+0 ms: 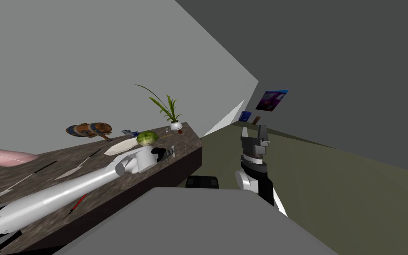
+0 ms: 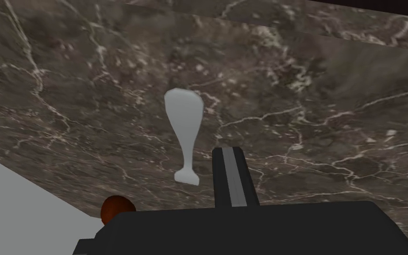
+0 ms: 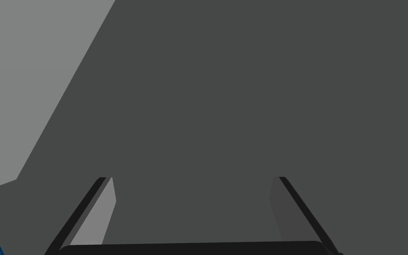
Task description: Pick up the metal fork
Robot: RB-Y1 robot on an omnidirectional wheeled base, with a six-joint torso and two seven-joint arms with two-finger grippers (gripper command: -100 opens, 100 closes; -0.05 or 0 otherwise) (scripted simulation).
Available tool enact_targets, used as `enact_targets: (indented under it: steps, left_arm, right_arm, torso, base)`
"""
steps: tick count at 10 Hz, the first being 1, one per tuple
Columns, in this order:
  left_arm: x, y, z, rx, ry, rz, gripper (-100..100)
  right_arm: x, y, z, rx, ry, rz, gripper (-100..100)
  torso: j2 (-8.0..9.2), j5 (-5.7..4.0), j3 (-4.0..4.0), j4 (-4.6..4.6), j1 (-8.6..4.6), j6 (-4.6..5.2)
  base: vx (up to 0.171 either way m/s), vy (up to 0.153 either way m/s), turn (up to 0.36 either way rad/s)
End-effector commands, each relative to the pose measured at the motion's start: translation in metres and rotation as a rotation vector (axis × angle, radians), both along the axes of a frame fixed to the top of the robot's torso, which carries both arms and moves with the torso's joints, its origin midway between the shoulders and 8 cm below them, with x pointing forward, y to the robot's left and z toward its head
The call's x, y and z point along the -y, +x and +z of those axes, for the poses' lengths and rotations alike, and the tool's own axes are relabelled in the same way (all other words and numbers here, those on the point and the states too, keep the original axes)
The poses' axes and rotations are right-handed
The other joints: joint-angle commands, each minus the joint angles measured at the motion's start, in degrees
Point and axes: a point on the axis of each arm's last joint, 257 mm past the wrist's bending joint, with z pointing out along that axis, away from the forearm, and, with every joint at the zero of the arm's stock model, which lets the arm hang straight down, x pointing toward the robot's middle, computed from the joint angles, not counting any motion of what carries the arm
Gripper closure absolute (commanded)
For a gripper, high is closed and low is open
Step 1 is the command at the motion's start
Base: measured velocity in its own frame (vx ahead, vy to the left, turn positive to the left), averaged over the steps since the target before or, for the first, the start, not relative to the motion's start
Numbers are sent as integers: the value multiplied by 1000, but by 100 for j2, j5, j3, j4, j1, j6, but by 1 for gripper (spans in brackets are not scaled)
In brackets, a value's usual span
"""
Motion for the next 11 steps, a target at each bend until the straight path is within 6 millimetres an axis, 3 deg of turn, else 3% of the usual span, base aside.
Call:
enact_targets:
  steps: [1,2,11]
  left_arm:
    - [0,0,0,0,0,0,0]
    - [-6,3,2,-1,-15,30,-100]
    - [-41,20,14,3,-131,237,-100]
  right_arm:
    - [0,0,0,0,0,0,0]
    - [0,0,0,0,0,0,0]
    - [0,0,0,0,0,0,0]
  torso:
    - [0,0,0,0,0,0]
    - [0,0,0,0,0,0]
    - [24,9,15,6,34,-2]
  base:
    - [0,0,0]
    - [-23,49,-164]
    - [-74,91,-225]
